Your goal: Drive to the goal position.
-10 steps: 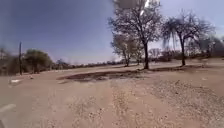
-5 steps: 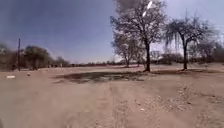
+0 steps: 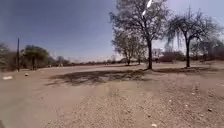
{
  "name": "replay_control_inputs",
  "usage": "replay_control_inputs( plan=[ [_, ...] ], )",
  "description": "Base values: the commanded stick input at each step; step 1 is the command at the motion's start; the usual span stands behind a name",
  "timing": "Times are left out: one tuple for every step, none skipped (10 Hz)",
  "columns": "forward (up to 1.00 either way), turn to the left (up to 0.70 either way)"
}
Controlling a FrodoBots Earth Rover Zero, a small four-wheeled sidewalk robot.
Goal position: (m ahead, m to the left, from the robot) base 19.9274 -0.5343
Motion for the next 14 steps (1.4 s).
replay_control_inputs(
  plan=[
    [0.85, 0.0],
    [0.85, 0.0],
    [0.85, 0.0],
    [0.85, 0.0],
    [0.85, 0.0],
    [0.85, 0.0],
    [0.85, 0.0],
    [0.85, 0.0],
    [0.85, 0.0],
    [0.85, 0.0],
    [0.85, 0.0],
    [0.85, 0.0],
    [0.85, 0.0],
    [0.85, 0.0]
  ],
)
